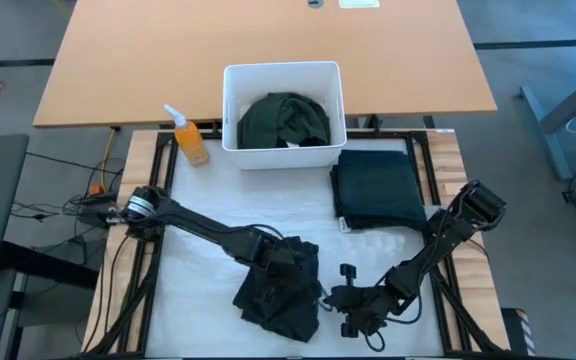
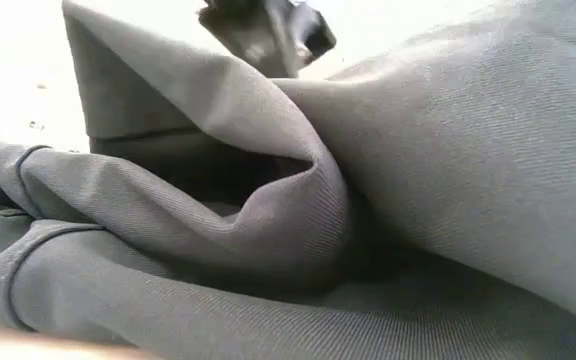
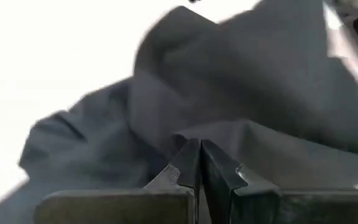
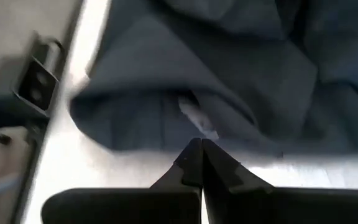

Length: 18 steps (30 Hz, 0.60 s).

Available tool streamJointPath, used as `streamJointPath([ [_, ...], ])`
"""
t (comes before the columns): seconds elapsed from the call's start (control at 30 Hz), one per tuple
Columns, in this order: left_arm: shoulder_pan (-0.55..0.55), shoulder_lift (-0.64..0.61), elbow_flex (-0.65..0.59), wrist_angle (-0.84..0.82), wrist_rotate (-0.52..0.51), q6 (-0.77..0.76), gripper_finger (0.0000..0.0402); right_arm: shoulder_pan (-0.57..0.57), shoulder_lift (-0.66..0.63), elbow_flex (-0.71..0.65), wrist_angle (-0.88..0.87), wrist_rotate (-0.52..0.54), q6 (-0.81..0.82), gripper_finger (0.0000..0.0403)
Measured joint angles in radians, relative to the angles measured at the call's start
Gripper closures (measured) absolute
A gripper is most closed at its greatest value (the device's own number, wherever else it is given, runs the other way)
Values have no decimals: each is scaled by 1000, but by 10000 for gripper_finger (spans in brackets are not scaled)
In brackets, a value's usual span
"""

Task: Fold laundry
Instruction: Fold the black shorts from the white laundry organizer

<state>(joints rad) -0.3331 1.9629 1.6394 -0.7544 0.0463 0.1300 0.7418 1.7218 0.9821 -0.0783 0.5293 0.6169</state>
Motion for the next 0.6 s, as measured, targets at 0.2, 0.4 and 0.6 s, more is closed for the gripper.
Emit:
streamJointPath([
  [0.2, -115, -35, -1, -199, -12, -143, 401, -40, 43, 0, 79, -26, -50, 383],
  [0.4, -254, -48, -2, -357, -137, -328, 401, -82, 80, -1, 88, -77, -53, 383],
  [0.6, -354, -69, -2, -413, -220, -564, 401, -134, 82, 0, 252, -87, -161, 383],
])
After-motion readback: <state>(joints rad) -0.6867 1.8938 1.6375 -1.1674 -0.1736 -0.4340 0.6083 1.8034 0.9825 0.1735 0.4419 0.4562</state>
